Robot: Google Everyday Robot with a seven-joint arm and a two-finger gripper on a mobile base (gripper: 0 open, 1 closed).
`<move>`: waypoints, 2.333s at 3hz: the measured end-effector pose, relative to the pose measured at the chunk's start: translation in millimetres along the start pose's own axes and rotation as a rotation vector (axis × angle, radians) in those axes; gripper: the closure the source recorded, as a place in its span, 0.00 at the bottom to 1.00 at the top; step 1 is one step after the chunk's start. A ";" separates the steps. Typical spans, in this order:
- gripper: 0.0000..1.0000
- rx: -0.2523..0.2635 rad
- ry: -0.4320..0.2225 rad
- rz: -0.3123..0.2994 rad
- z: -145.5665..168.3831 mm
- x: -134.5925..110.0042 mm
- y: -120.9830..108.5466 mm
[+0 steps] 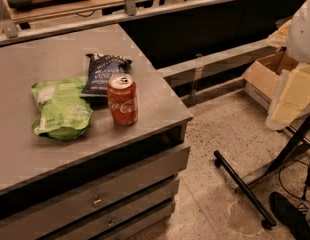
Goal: Pick blue chip bag
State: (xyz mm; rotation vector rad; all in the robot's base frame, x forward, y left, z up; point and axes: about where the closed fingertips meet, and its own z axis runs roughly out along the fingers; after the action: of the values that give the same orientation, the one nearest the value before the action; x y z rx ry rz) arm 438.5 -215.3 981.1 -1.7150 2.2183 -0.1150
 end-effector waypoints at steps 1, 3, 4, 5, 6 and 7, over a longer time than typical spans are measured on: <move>0.00 0.000 0.000 0.000 0.0 0.0 0.0; 0.00 0.029 0.040 -0.230 16.9 -58.3 -66.9; 0.00 0.074 -0.024 -0.407 11.9 -108.2 -91.9; 0.00 0.095 -0.065 -0.522 5.3 -120.9 -93.4; 0.00 0.108 -0.054 -0.543 5.7 -125.3 -96.1; 0.00 0.169 -0.052 -0.692 13.5 -153.5 -110.7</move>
Offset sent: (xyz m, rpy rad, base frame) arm 0.0895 0.0405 0.0079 -0.1313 -0.0581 0.2444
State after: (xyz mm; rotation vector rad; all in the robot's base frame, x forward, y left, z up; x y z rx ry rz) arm 578.6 -97.2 1030.1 -2.2654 1.4399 -0.3992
